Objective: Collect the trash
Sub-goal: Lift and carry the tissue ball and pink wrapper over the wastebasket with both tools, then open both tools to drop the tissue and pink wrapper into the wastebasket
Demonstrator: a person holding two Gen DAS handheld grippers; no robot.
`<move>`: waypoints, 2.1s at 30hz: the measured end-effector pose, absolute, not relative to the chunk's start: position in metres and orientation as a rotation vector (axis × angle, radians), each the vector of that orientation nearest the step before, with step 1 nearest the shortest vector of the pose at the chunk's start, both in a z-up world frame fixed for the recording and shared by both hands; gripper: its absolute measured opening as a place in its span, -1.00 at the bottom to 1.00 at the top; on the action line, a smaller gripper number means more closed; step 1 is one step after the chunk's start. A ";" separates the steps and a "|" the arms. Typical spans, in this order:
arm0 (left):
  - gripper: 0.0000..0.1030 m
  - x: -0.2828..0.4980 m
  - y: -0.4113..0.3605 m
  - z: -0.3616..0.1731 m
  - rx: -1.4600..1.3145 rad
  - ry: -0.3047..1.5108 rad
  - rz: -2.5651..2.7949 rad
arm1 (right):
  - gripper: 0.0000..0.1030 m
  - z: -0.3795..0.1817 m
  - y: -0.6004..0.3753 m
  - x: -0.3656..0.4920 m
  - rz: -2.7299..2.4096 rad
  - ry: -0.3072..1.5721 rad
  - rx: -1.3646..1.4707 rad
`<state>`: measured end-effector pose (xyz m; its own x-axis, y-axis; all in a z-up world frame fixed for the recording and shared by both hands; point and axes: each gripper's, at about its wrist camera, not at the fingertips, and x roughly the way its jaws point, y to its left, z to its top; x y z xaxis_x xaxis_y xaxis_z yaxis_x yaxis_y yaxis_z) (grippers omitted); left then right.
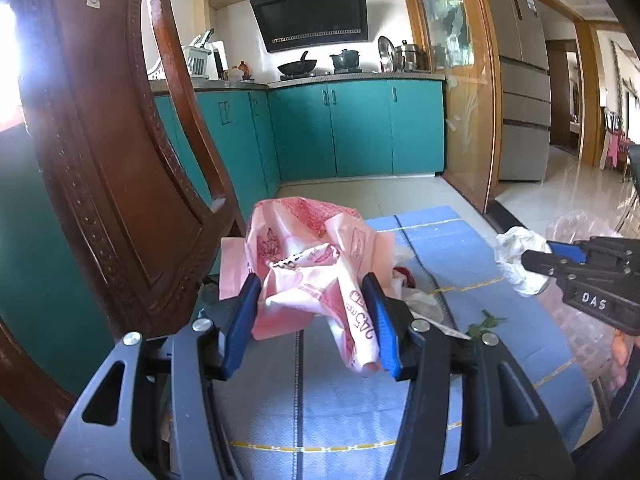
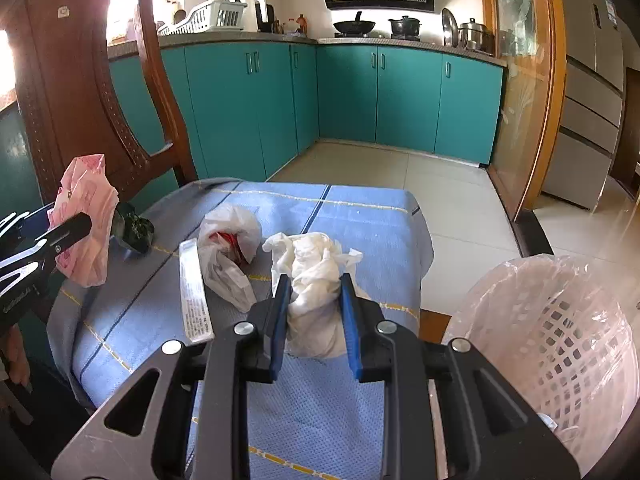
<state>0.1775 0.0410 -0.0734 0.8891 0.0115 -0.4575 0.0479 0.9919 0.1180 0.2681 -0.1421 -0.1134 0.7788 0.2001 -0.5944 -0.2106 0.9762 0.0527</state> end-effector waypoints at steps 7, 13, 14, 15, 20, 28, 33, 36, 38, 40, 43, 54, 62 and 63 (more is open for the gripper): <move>0.03 0.166 0.024 -0.063 0.122 0.445 -0.051 | -0.51 -0.102 -0.148 0.257 0.212 0.592 -0.011; 0.03 0.162 -0.001 -0.060 0.098 0.451 -0.121 | -0.51 -0.090 -0.179 0.239 0.150 0.548 0.023; 0.03 0.160 -0.007 -0.059 0.095 0.449 -0.135 | -0.51 -0.088 -0.187 0.236 0.136 0.542 0.033; 0.03 0.159 -0.014 -0.059 0.095 0.451 -0.152 | -0.51 -0.087 -0.193 0.232 0.124 0.536 0.042; 0.03 0.158 -0.049 -0.061 0.121 0.459 -0.234 | -0.51 -0.083 -0.240 0.211 0.026 0.515 0.108; 0.03 0.153 -0.105 -0.069 0.149 0.492 -0.388 | -0.51 -0.080 -0.306 0.176 -0.111 0.471 0.212; 0.03 0.150 -0.141 -0.074 0.160 0.502 -0.484 | -0.51 -0.083 -0.341 0.160 -0.174 0.464 0.278; 0.03 0.148 -0.159 -0.079 0.180 0.517 -0.548 | -0.51 -0.087 -0.352 0.154 -0.200 0.467 0.290; 0.03 0.145 -0.176 -0.084 0.202 0.521 -0.596 | -0.51 -0.091 -0.357 0.151 -0.215 0.478 0.283; 0.03 0.145 -0.189 -0.089 0.218 0.522 -0.620 | -0.51 -0.095 -0.361 0.150 -0.225 0.490 0.282; 0.03 0.149 -0.206 -0.094 0.222 0.530 -0.654 | -0.51 -0.100 -0.366 0.148 -0.231 0.505 0.291; 0.44 0.162 -0.229 -0.108 0.160 0.589 -0.709 | -0.49 -0.102 -0.365 0.153 -0.220 0.530 0.282; 0.58 0.171 -0.195 -0.099 0.154 0.560 -0.566 | 0.18 -0.098 -0.350 0.165 -0.208 0.534 0.256; 0.59 0.174 -0.188 -0.098 0.147 0.561 -0.536 | 0.20 -0.096 -0.349 0.167 -0.204 0.529 0.258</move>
<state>0.1744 -0.1876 -0.0982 0.7143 -0.4432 -0.5417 0.5214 0.8532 -0.0105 0.1667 -0.3488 -0.0964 0.8443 -0.1250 -0.5211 0.2573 0.9476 0.1895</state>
